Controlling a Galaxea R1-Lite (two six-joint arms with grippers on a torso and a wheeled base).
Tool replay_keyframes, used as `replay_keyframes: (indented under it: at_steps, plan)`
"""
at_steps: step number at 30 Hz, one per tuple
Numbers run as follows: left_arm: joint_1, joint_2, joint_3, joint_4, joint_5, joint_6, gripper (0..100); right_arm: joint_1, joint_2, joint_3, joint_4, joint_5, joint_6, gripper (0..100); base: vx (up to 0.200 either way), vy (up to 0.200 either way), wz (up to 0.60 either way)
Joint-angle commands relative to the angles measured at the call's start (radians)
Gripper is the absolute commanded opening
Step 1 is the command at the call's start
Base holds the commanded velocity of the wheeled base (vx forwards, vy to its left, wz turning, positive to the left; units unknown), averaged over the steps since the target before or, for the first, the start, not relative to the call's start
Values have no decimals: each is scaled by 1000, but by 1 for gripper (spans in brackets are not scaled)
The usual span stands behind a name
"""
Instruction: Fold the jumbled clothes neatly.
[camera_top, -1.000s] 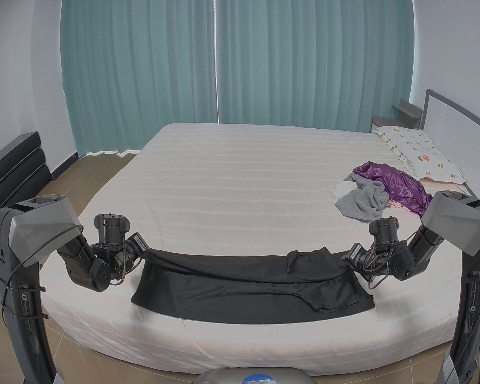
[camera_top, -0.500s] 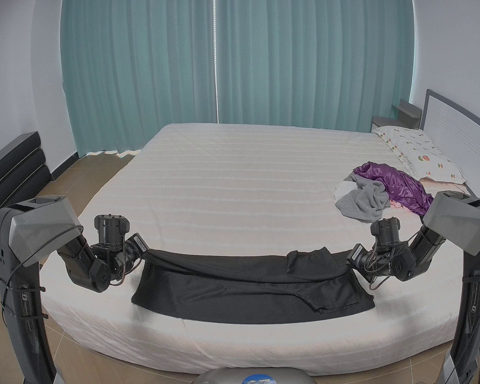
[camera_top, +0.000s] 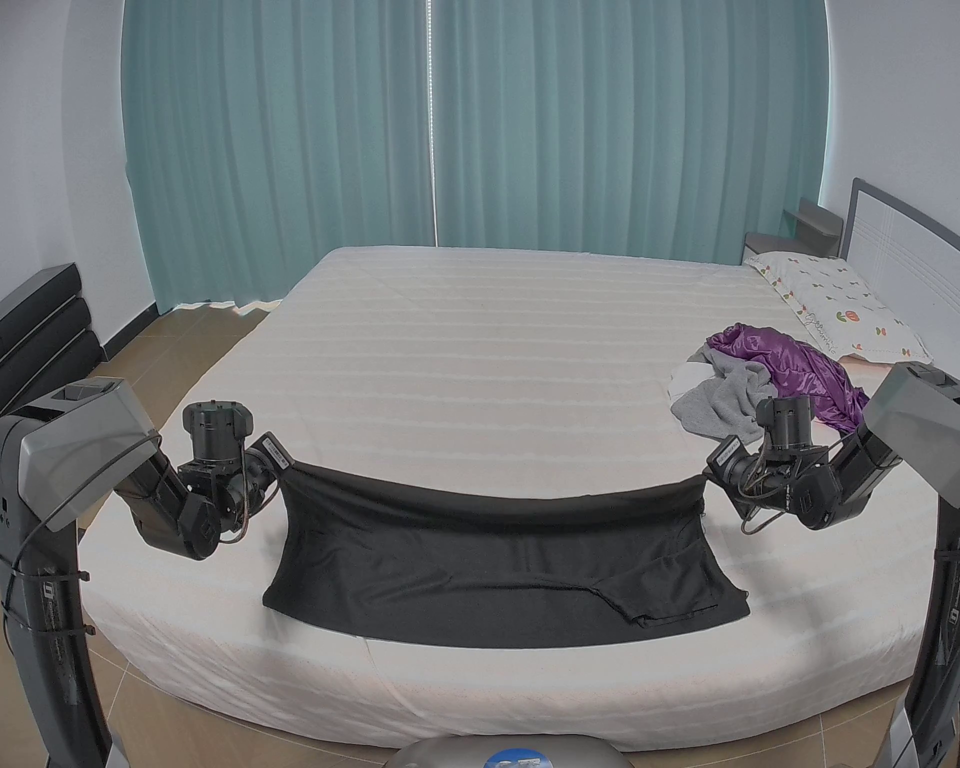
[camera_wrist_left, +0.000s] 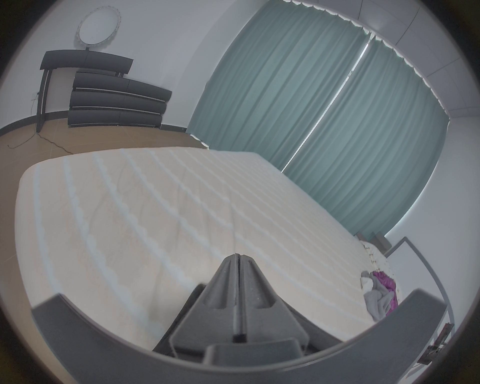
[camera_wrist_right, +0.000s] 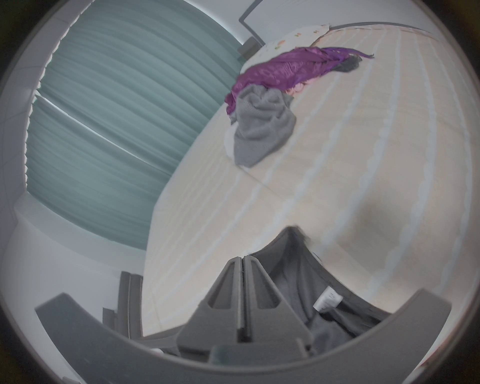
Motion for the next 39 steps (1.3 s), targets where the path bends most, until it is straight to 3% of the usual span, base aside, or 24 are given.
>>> replay_keyframes:
  at_steps: [1, 7, 20, 32, 33, 34, 35, 39]
  plan:
    - [24, 17, -64, -4, -3, -4, 0, -3, -8, -34, -29, -22, 19, 0, 0, 0, 0]
    - [25, 54, -42, -4, -1, -3, 0, -3, -15, 33, -50, -24, 14, 0, 0, 0, 0]
    - [21, 40, 171, -7, -66, 59, 0, -3, -47, 199, -50, -2, -43, 0, 0, 0, 0]
    - [15, 51, 206, -1, -67, 75, 0, -2, 20, 239, -50, -6, -130, 0, 0, 0, 0]
    - [15, 51, 206, -1, -67, 75, 0, -2, 20, 239, -50, -6, -130, 100, 0, 0, 0]
    - [15, 53, 206, -1, -67, 75, 0, 0, 29, 239, -50, -4, -133, 100, 0, 0, 0]
    - [15, 53, 206, 1, -67, 75, 100, 0, 34, 239, -50, -6, -133, 100, 0, 0, 0]
    - [15, 44, 211, -4, -67, 74, 100, -3, 20, 240, -50, -2, -129, 100, 0, 0, 0]
